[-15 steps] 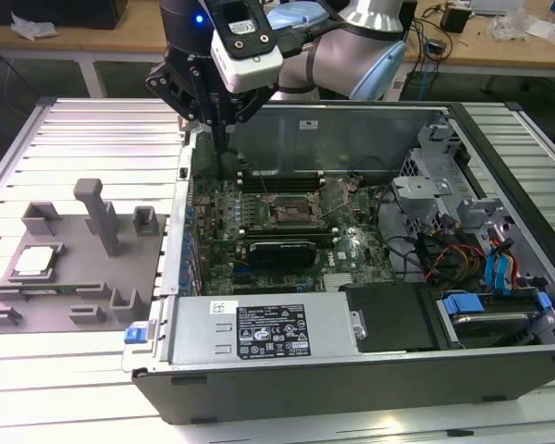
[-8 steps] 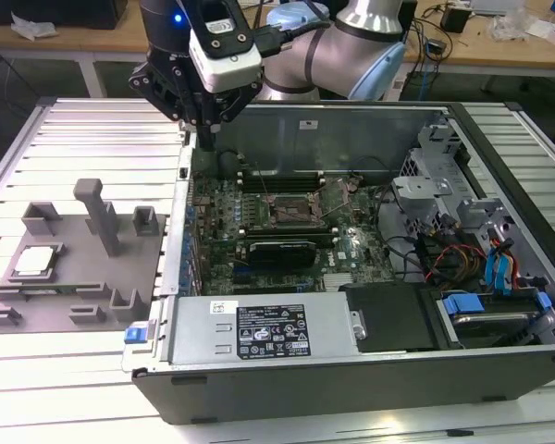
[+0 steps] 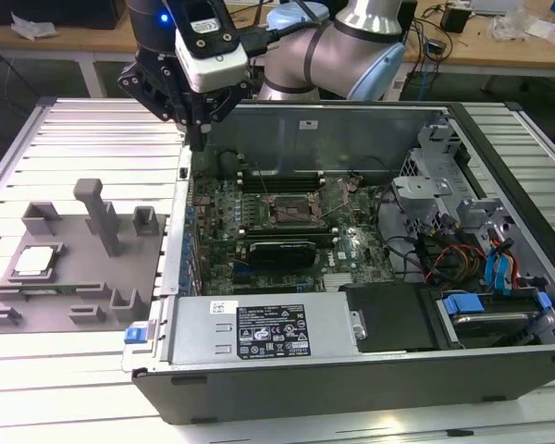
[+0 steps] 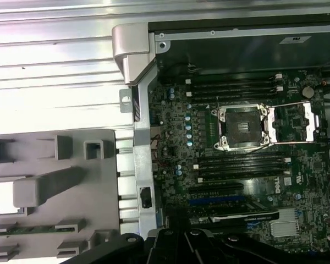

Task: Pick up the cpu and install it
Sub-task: 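Reach for the cpu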

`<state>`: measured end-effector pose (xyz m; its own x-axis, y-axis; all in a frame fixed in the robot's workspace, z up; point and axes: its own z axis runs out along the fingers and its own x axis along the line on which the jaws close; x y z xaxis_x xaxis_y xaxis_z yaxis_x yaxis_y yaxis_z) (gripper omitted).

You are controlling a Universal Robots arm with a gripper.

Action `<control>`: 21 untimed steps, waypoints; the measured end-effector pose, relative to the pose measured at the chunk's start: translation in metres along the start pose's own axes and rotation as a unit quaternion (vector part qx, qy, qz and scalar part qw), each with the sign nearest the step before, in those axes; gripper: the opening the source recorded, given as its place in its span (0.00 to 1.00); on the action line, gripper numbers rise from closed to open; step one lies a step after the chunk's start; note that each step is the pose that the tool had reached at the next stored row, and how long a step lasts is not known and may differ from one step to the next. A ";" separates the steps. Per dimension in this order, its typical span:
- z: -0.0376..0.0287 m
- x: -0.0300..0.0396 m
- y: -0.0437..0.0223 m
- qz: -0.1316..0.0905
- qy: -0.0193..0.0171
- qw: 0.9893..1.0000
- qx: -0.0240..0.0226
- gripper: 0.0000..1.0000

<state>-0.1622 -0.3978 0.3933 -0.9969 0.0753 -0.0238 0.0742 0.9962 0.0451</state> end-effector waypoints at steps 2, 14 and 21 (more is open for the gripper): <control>-0.0002 0.0049 -0.0004 0.000 0.000 1.000 0.000 0.11; -0.0003 0.0471 -0.0018 0.003 0.000 1.000 0.000 0.11; 0.0009 0.0669 0.0017 0.008 -0.014 1.000 -0.001 0.11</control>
<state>-0.2288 -0.3911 0.3908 -0.9945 0.0921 -0.0509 0.0896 0.9948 0.0478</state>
